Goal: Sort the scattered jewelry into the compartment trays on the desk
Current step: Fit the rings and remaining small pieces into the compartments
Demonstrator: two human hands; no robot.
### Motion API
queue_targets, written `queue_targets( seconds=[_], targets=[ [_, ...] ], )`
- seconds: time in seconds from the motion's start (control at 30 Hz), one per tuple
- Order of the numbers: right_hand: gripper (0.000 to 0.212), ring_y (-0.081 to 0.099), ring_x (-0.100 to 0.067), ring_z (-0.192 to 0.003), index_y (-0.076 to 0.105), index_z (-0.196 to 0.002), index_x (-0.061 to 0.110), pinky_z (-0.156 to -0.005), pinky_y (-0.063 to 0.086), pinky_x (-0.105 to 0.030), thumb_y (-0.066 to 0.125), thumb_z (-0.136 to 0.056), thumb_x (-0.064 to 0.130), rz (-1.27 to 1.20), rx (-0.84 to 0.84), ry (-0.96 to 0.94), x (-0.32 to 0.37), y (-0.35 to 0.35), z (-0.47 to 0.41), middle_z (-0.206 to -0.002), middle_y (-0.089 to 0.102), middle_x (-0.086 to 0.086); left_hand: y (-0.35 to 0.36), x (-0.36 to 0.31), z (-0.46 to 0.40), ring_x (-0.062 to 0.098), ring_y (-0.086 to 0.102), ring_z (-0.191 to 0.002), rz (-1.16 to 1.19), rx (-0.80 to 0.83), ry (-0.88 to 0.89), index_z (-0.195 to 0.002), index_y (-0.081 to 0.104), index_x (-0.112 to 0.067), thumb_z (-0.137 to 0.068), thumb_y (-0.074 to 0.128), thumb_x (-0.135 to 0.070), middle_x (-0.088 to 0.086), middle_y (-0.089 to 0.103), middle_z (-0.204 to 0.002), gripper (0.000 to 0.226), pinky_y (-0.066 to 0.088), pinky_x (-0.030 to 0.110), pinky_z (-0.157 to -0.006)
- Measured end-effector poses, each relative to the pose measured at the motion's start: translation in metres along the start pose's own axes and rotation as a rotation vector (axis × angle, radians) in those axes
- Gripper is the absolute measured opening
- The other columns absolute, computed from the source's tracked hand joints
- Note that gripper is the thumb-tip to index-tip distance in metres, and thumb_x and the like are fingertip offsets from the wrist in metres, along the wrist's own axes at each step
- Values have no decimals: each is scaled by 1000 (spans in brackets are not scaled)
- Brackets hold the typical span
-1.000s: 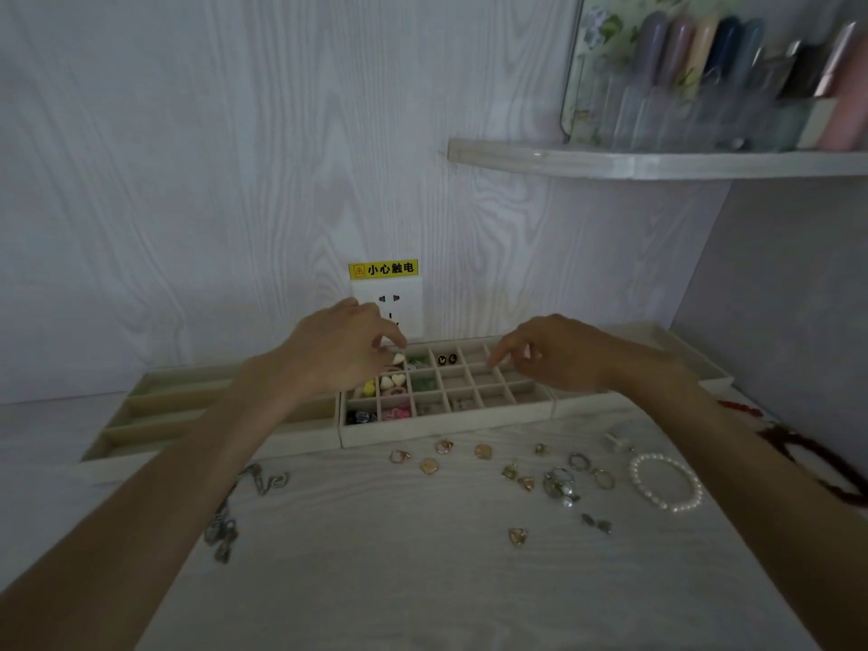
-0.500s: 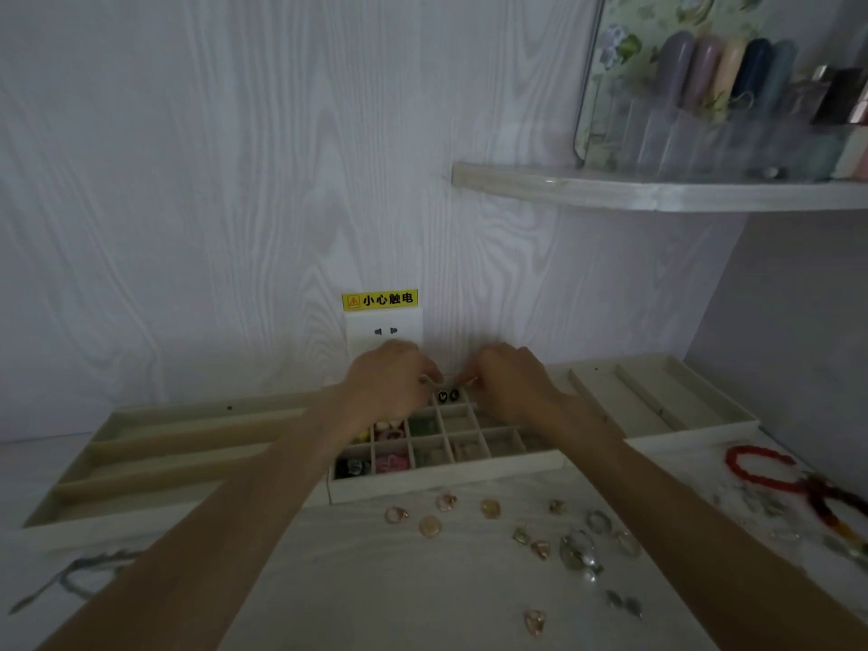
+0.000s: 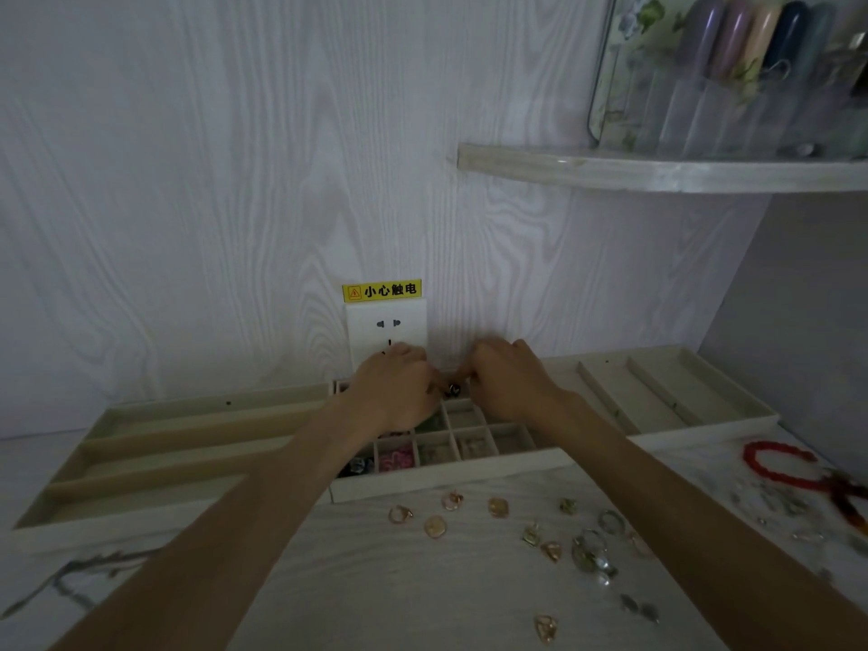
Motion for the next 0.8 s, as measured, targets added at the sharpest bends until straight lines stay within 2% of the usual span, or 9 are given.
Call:
queue_targets(
  seconds=[0.17, 0.33, 0.5, 0.63, 0.8],
  targets=[
    [38, 52, -21, -108, 69, -112, 31, -84, 28, -30, 50, -86, 10, -43, 34, 33, -2, 0, -3, -112, 60, -2, 4, 1, -1, 23, 40, -115, -22, 1, 16, -133, 49, -40, -98, 35, -29, 6, 51, -109, 39, 36, 31, -89],
    [37, 52, -20, -107, 68, -112, 32, -79, 24, -27, 50, -87, 12, -56, 36, 31, -3, -1, -4, -113, 61, 0, 4, 0, -1, 23, 40, -115, -55, -14, 30, -134, 46, -42, -99, 33, -31, 6, 51, -111, 39, 34, 30, -86],
    [30, 54, -18, -104, 73, -100, 30, -79, 26, -26, 53, -85, 13, -44, -30, 24, -4, -8, 1, -108, 63, 2, 4, 1, -1, 24, 40, -115, -60, 1, 32, -134, 46, -43, -98, 32, -30, 6, 51, -110, 40, 35, 33, -89],
    [35, 53, -20, -108, 71, -104, 33, -87, 30, -31, 51, -85, 11, 7, 13, 15, -2, -1, 1, -114, 62, 2, 4, 1, 0, 23, 40, -115, -71, 1, 29, -134, 46, -42, -98, 32, -30, 6, 51, -112, 40, 35, 33, -90],
    [36, 53, -19, -107, 71, -103, 34, -87, 29, -30, 51, -85, 10, 33, -1, 10, -3, 1, 1, -113, 62, 3, 2, 1, 2, 23, 41, -115, -79, -10, 31, -132, 50, -40, -99, 32, -30, 6, 52, -114, 39, 35, 32, -89]
  ],
)
Point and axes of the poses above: each hand's wrist, its own z-axis away from the middle knuckle, its own y-axis out of the palm, x = y × z, the point moved 4 cm from there along -z, towards the middle knuckle
